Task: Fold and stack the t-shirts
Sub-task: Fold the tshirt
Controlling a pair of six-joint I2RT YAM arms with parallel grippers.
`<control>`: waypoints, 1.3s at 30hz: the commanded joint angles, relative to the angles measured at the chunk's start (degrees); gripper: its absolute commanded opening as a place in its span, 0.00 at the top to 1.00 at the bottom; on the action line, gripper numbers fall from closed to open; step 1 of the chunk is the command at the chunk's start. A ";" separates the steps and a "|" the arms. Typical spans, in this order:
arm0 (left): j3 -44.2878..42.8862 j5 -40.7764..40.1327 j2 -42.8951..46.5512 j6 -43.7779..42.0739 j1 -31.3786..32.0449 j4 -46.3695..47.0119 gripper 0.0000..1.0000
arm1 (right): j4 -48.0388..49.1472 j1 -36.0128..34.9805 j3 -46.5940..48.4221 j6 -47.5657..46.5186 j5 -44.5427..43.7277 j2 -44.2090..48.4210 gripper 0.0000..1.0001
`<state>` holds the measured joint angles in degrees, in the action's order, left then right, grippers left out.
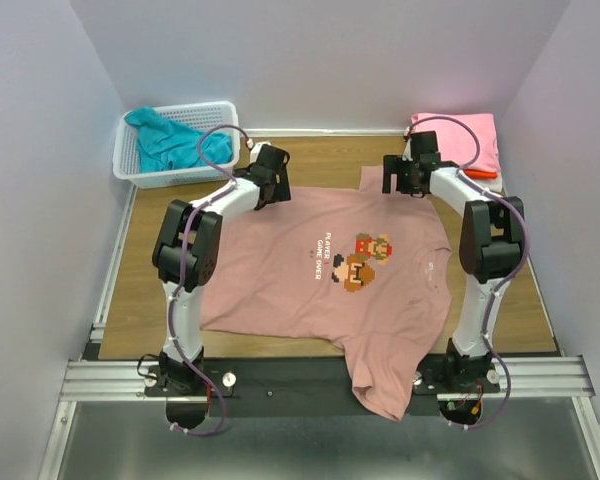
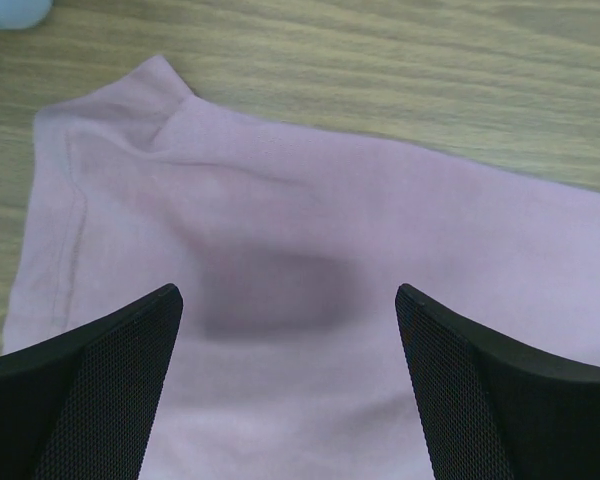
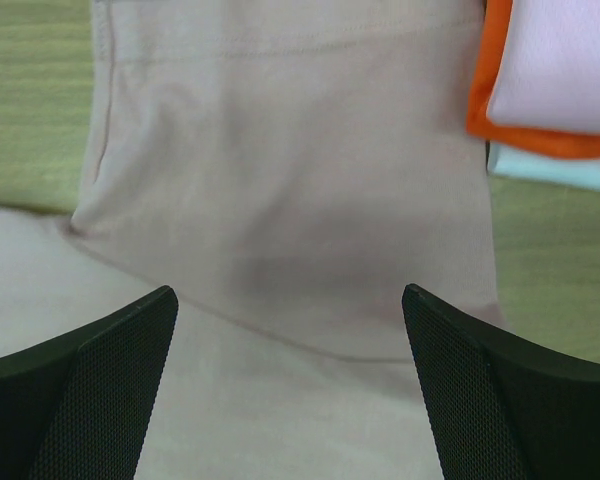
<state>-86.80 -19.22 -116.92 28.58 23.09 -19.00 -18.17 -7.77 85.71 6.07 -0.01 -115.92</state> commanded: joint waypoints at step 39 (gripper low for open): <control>-31.93 8.68 -22.47 -2.47 -6.04 -7.63 0.05 | -4.94 -0.14 57.47 -14.68 -5.18 -44.84 0.00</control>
<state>-116.14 -13.10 -138.43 26.89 17.61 -25.89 -20.27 -7.77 143.00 -5.26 -3.14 -157.51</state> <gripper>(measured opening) 0.951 0.997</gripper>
